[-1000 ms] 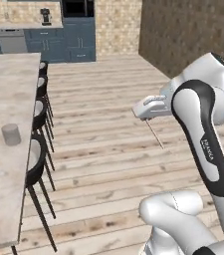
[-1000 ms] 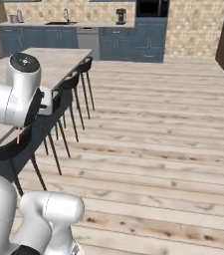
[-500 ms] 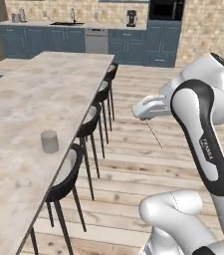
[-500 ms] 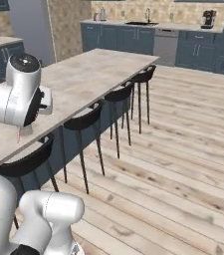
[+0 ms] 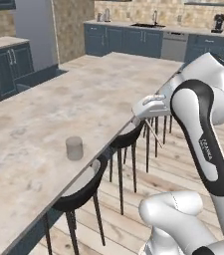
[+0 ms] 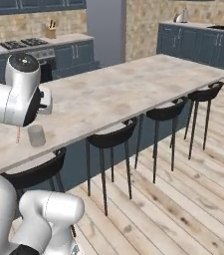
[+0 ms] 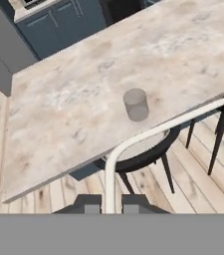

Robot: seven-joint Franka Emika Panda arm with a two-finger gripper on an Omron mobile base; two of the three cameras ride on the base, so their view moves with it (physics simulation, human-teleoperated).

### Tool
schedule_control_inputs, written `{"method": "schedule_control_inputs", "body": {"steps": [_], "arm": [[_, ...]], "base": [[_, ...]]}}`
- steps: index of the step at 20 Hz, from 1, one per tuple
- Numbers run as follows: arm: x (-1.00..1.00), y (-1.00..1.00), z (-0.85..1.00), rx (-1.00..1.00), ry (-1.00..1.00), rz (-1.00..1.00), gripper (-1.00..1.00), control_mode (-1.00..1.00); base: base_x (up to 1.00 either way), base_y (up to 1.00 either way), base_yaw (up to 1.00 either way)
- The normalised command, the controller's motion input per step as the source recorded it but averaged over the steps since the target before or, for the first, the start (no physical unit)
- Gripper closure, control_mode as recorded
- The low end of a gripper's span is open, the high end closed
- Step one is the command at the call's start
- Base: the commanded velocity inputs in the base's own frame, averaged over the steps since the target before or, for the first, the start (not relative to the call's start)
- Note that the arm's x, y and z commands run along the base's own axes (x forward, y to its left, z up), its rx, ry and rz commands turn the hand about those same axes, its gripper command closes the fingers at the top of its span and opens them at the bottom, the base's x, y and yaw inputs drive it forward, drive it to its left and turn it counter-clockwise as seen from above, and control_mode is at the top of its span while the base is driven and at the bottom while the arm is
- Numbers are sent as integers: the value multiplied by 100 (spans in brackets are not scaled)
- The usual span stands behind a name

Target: Take a straw from the drawer in front and place it inside the glass cup on the dining counter.

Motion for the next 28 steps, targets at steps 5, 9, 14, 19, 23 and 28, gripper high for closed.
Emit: {"method": "schedule_control_inputs", "body": {"steps": [5, 9, 14, 19, 23, 28], "arm": [[0, 0, 0, 0, 0, 0, 100, 100], [0, 0, 0, 0, 0, 0, 100, 100], [0, 0, 0, 0, 0, 0, 100, 100], [0, 0, 0, 0, 0, 0, 100, 100], [0, 0, 0, 0, 0, 0, 100, 100], [6, 0, 0, 1, 0, 7, 100, -100]], "base": [[57, -57, 58], [48, -72, 53], [65, -48, 44], [90, 12, 11], [84, 24, 0], [43, 11, 11]]}}
